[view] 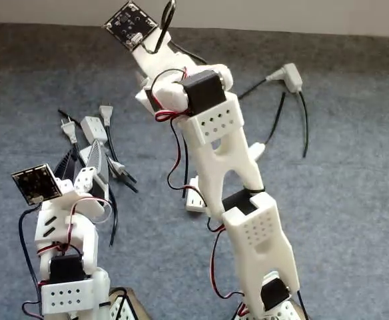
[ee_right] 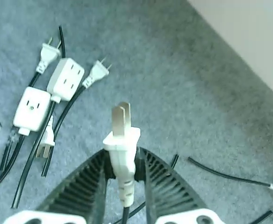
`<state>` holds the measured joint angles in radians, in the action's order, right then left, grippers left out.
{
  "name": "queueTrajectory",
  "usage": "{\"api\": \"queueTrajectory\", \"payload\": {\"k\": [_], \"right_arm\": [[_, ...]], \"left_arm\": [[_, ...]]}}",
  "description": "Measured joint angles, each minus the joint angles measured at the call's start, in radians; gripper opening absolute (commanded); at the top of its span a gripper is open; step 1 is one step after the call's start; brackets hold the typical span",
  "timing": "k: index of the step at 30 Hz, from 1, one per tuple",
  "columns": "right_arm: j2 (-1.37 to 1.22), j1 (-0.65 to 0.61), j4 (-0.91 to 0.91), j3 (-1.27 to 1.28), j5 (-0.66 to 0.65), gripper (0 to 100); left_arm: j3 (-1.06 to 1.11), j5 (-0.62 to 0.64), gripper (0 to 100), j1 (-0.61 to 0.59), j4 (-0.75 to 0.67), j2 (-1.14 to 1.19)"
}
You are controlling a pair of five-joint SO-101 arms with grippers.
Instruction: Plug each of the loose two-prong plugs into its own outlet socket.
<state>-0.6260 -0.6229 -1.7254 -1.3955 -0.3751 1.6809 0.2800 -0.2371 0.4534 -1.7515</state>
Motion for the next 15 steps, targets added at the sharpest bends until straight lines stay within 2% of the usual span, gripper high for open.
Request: {"api": "queueTrajectory", "payload": {"k": [4,11,15], "right_arm": [[0.170,-0.017,0.000,0.198,0.003,0.8],[0.540,-0.167,0.000,0.614,0.003,0.8],[0.649,-0.160,0.000,0.824,-0.048,0.8]], "left_arm": [[0.000,0.000,19,0.000,0.000,0.000],[0.000,0.003,19,0.000,0.000,0.000],[0.000,0.035,19,0.000,-0.032,0.000]]}}
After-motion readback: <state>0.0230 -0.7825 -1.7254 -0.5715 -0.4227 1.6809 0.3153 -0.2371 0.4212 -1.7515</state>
